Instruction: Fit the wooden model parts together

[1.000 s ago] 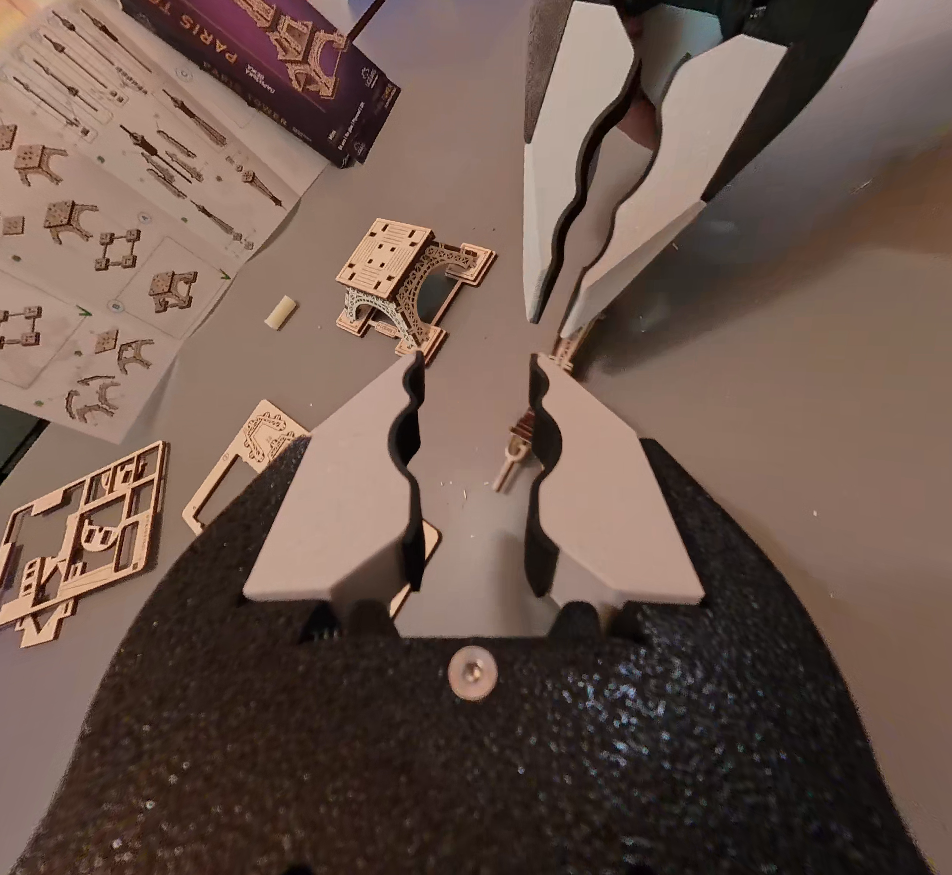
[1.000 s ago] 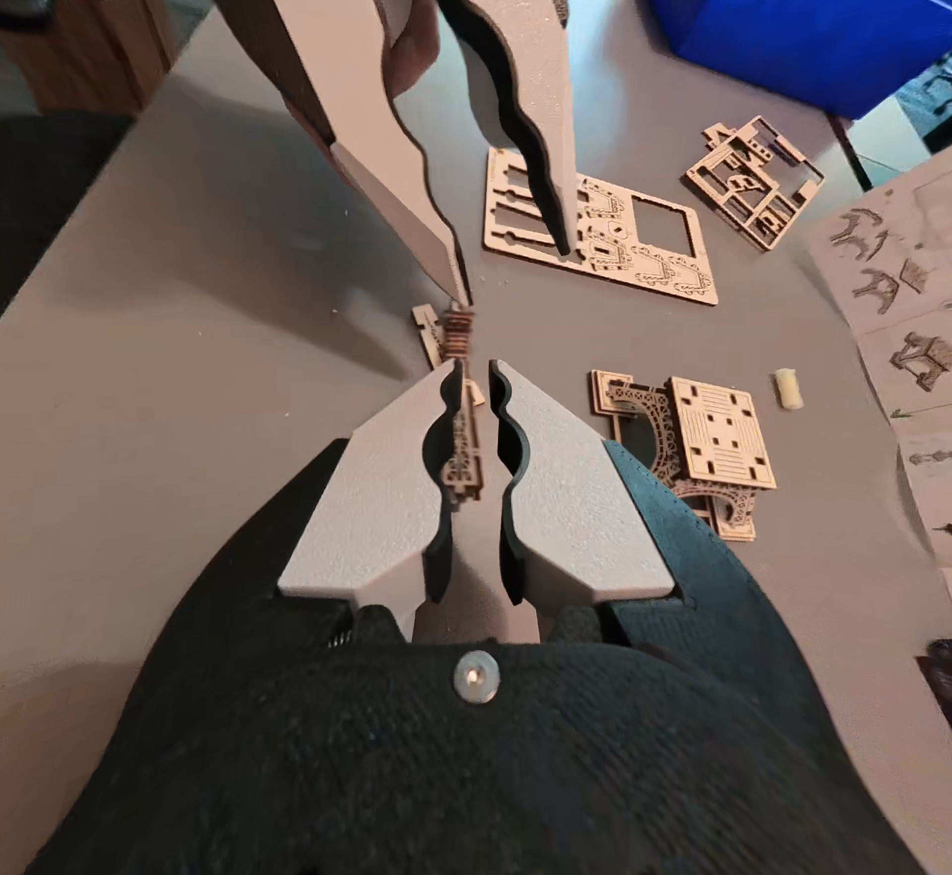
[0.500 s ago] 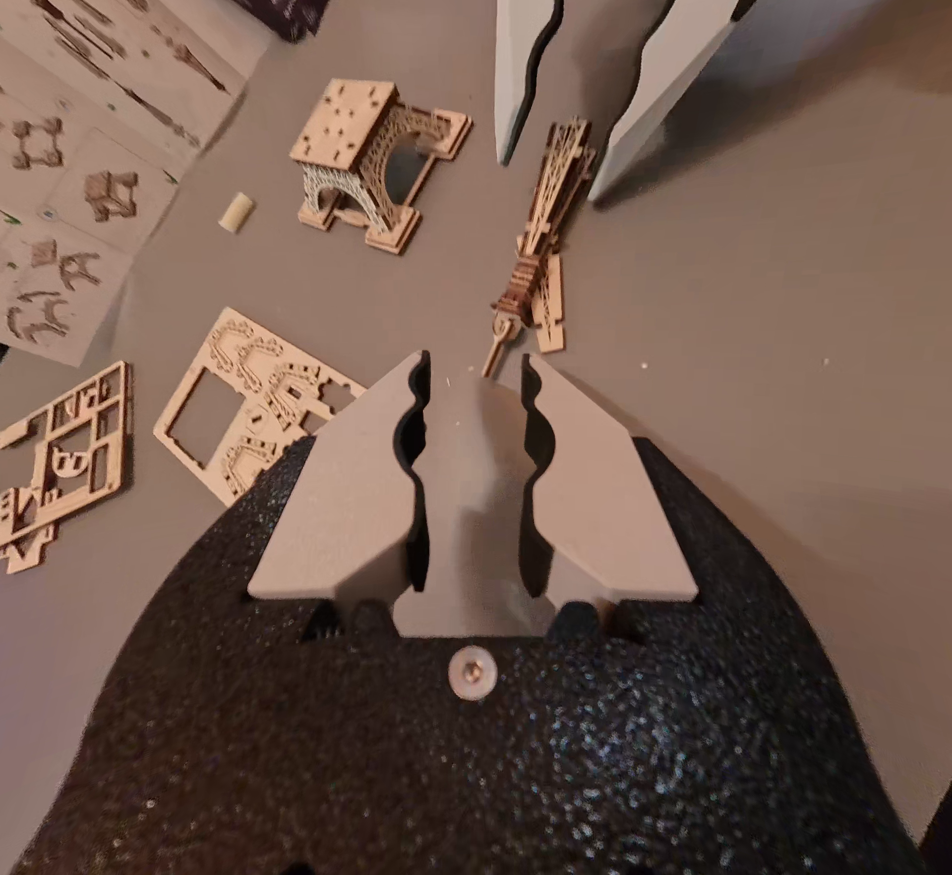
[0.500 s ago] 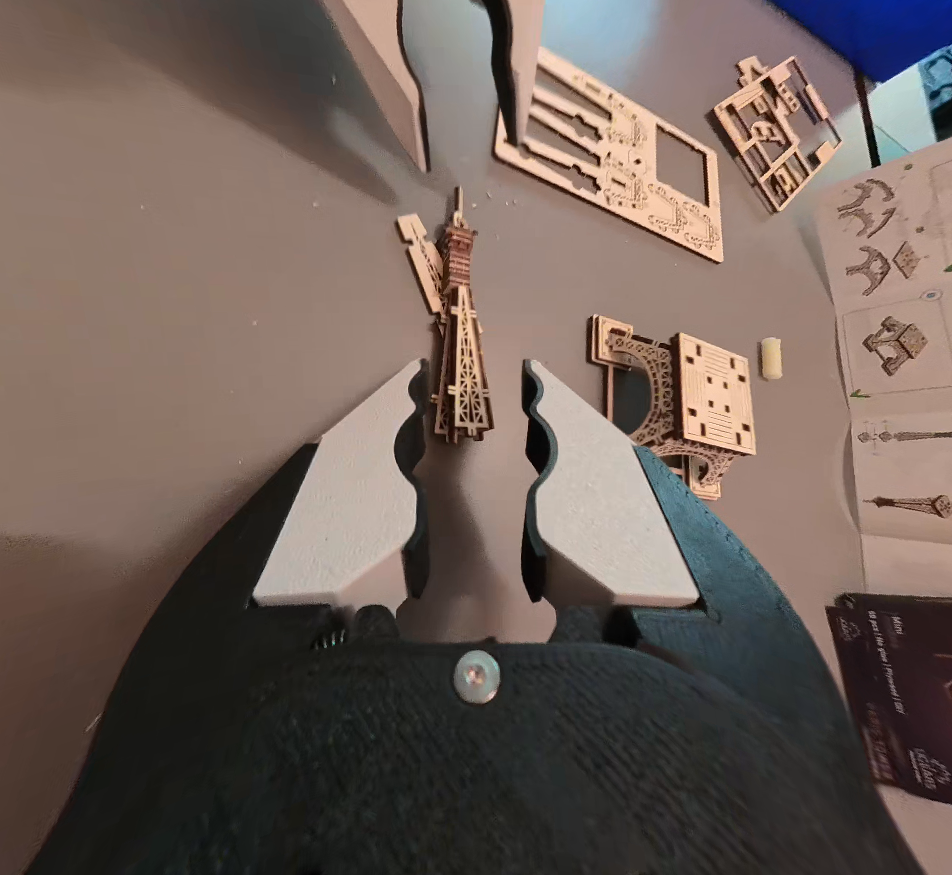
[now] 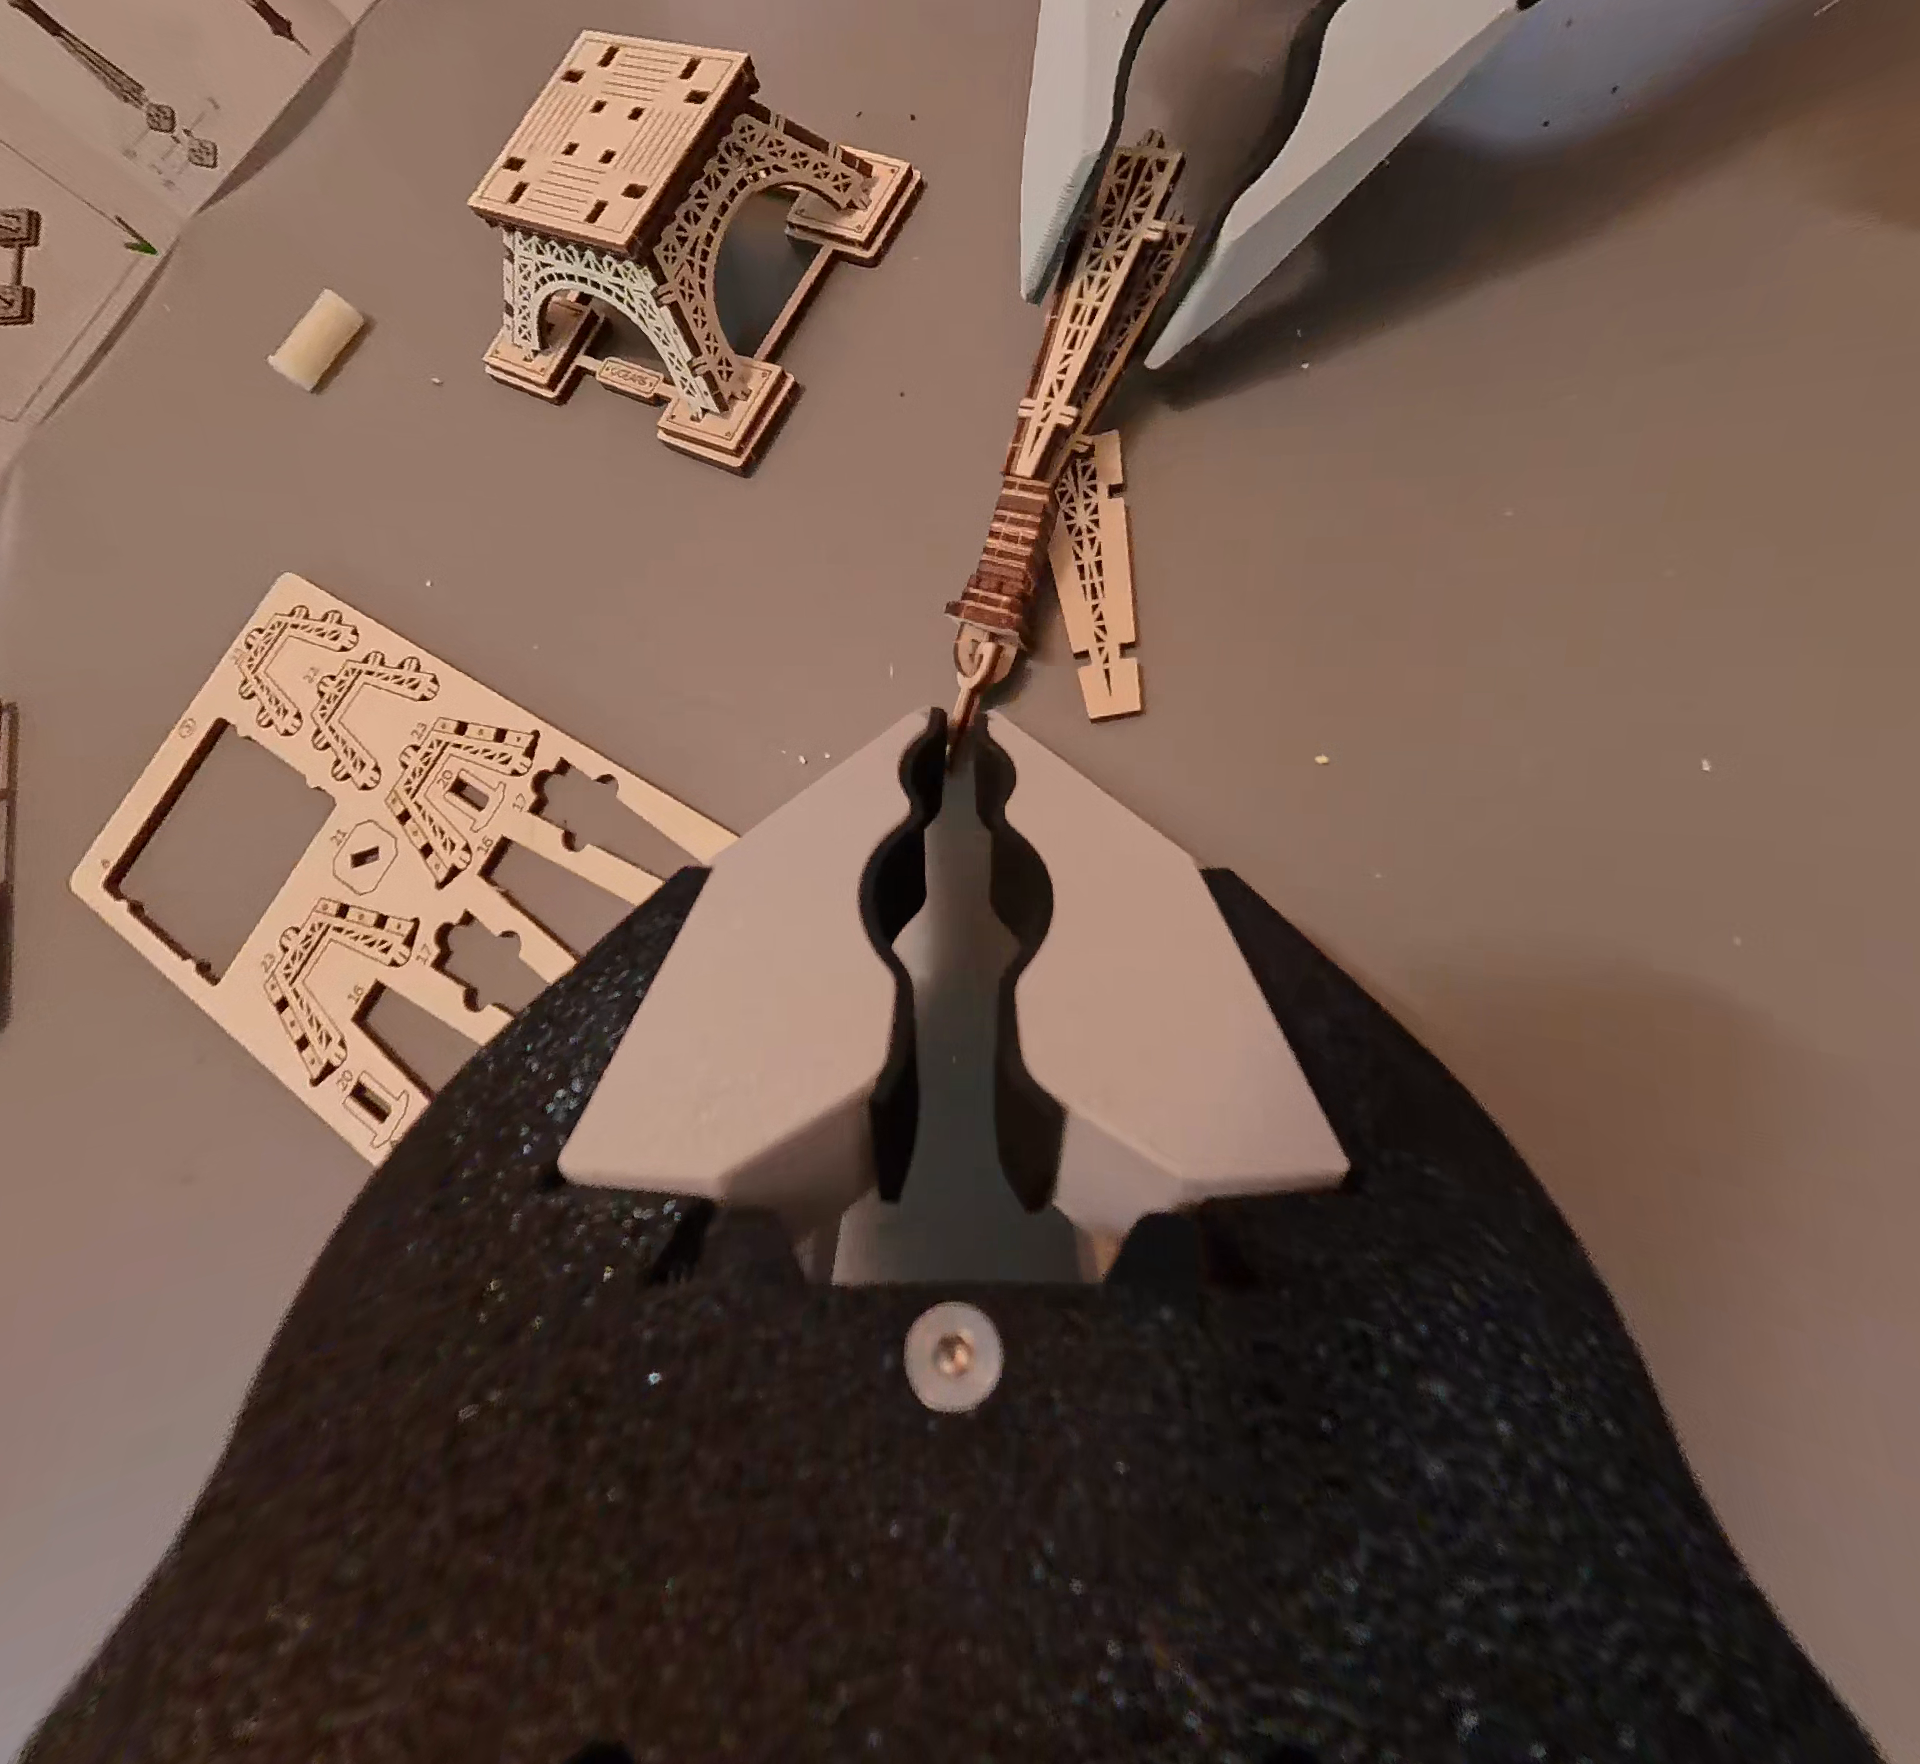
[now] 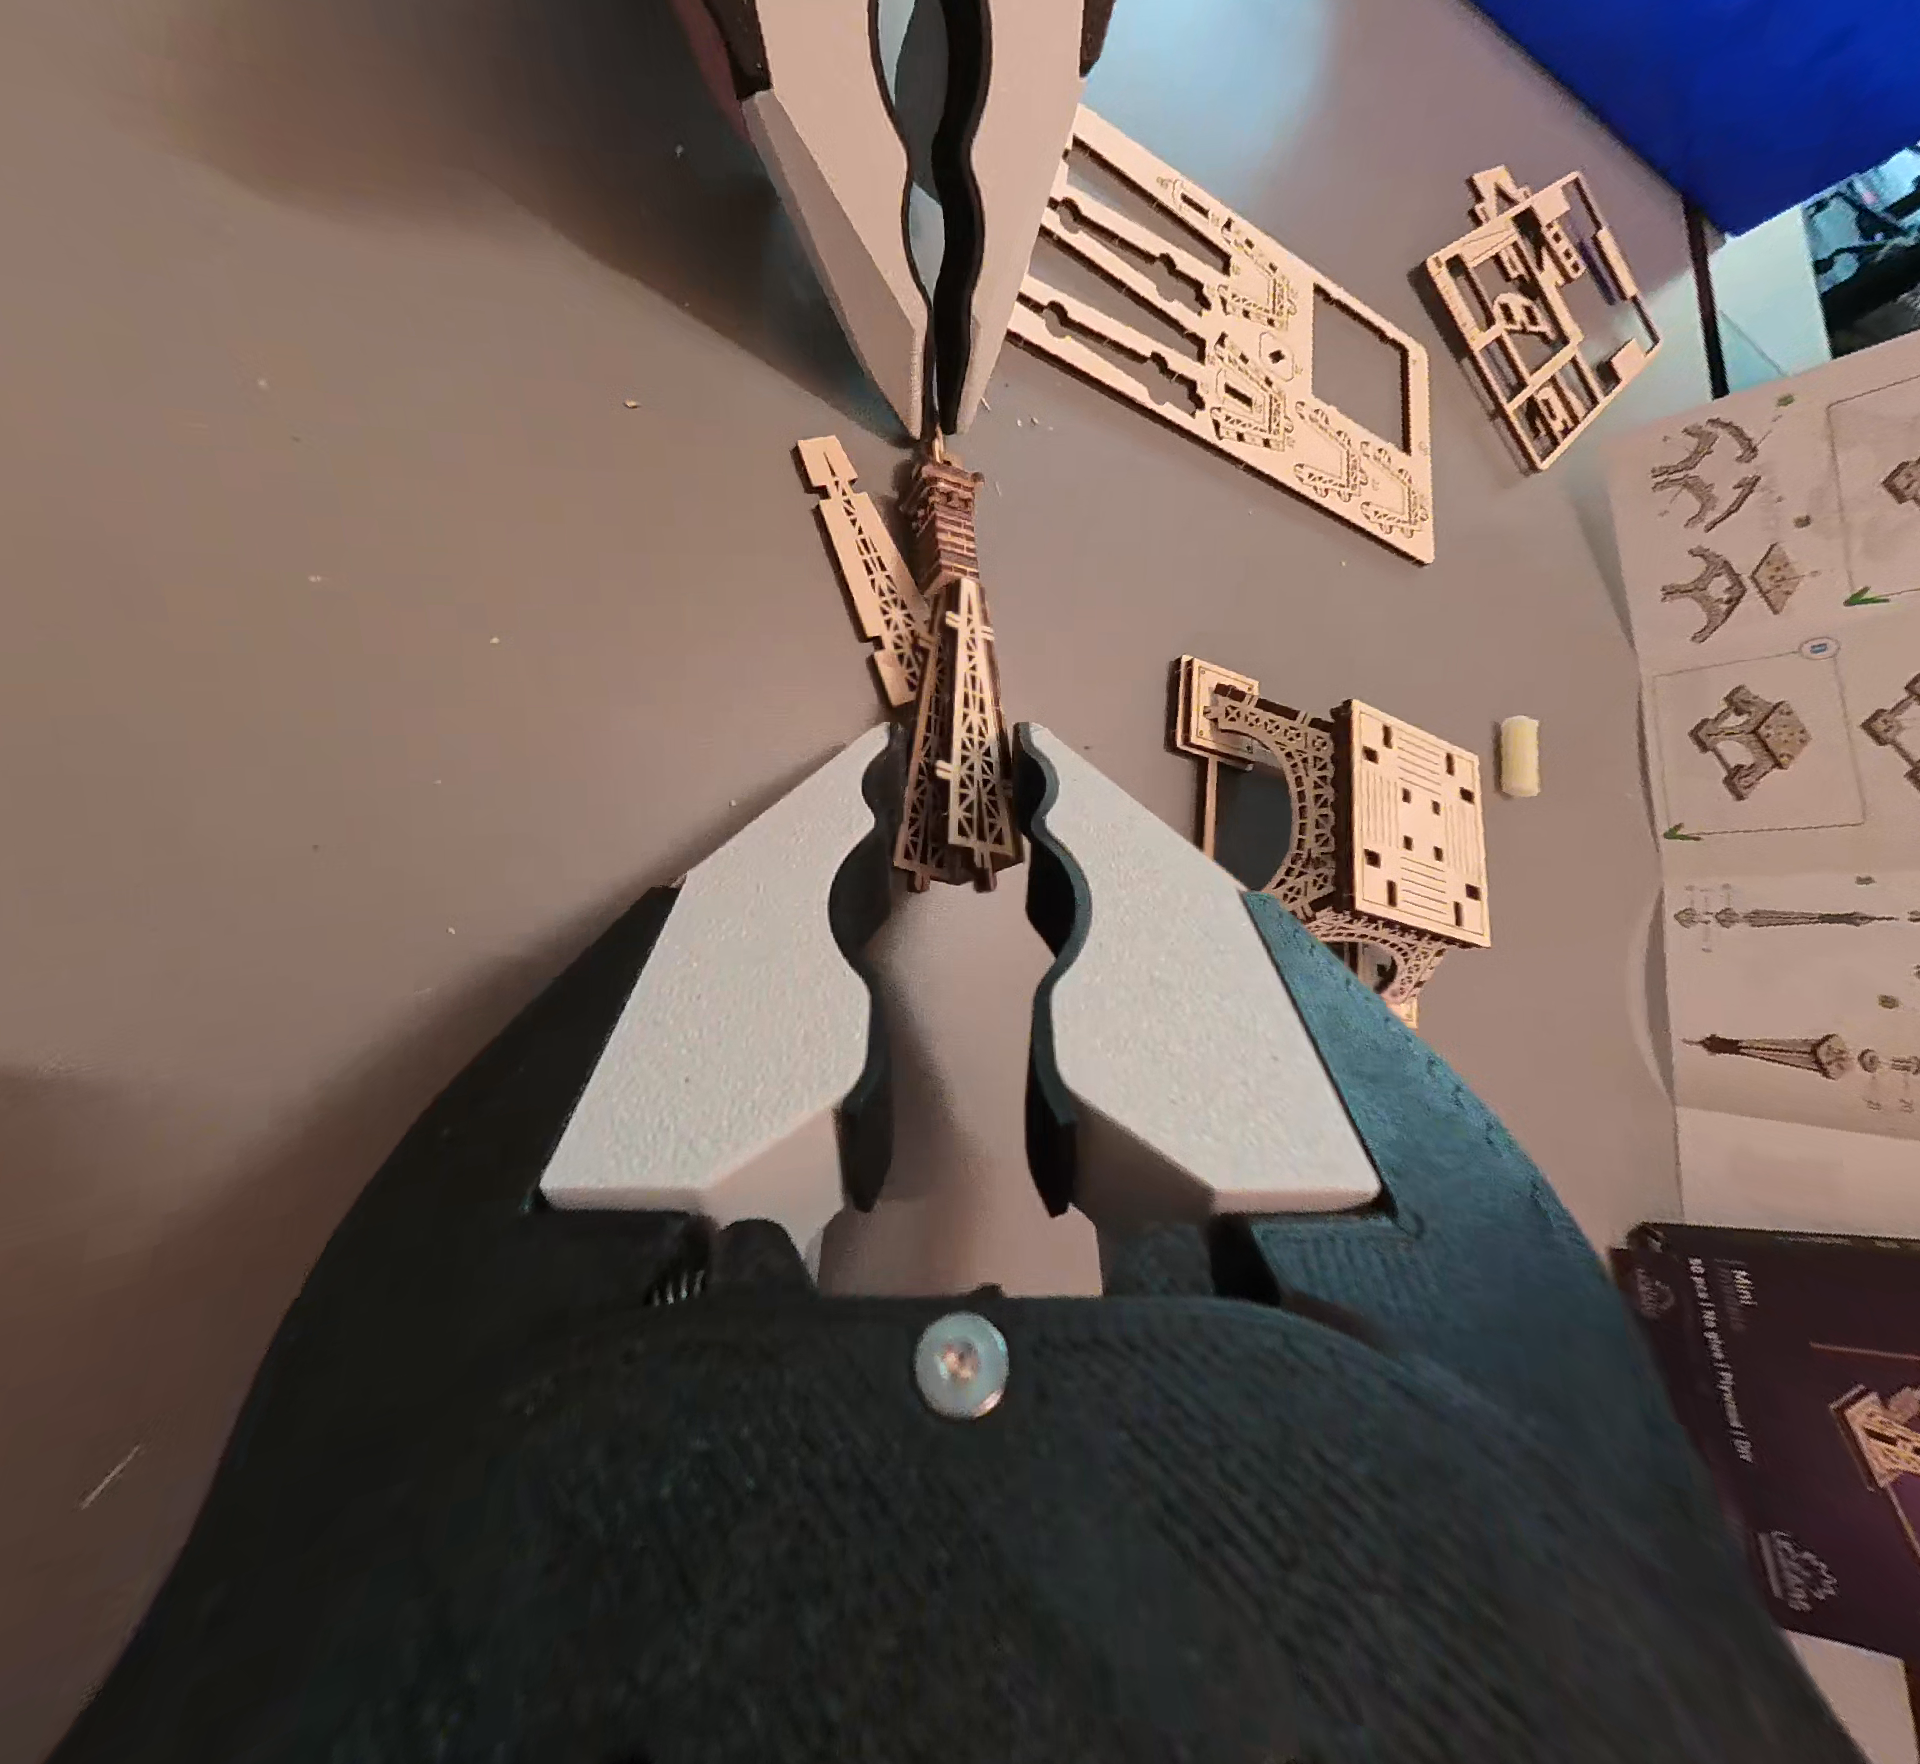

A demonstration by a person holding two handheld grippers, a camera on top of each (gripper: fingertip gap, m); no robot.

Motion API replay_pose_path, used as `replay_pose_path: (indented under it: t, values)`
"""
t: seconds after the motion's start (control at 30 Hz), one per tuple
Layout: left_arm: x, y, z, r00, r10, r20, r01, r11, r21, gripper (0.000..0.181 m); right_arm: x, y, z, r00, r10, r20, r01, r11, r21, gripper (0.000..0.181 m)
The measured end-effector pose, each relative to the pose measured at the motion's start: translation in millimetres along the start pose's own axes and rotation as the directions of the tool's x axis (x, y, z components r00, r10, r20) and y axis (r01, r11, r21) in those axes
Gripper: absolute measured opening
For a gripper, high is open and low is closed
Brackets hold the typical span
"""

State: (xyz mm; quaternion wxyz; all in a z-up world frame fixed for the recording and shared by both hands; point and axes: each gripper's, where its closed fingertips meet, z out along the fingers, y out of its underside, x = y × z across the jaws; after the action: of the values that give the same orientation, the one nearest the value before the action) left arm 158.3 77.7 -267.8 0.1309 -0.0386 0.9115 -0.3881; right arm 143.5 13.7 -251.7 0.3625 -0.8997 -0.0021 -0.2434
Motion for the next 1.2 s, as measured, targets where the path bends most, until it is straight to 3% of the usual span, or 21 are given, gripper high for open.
replay_pose_path:
  t: [0.03,0.53,0.73,0.97,1.1,1.2]
  values:
    - [-1,0,0,1.000,-0.002,0.005,0.002,1.000,0.000,0.003,0,0,0,1.000,-0.012,-0.001,0.012,1.000,-0.003,0.018]
    - [-6,-2,1,0.984,-0.175,-0.044,0.175,0.985,-0.011,0.005,-6,4,5,0.998,0.025,0.063,-0.025,1.000,0.007,0.018]
    - [-5,-2,-1,0.995,-0.096,-0.017,0.096,0.995,-0.004,0.027,-2,4,6,0.973,0.185,0.140,-0.189,0.982,0.019,0.017]
    - [-7,-8,-10,0.999,-0.007,0.036,0.005,0.999,0.051,0.028,-3,4,5,0.884,0.380,0.272,-0.398,0.917,0.013,0.017]
    - [-10,-8,-10,0.997,0.011,0.071,-0.015,0.999,0.049,0.029,11,3,4,0.880,0.412,0.235,-0.436,0.898,0.060,0.016]
    - [-11,-12,-11,0.996,0.008,0.091,-0.014,0.998,0.068,0.028,23,5,1,0.928,0.343,0.145,-0.358,0.929,0.092,0.015]
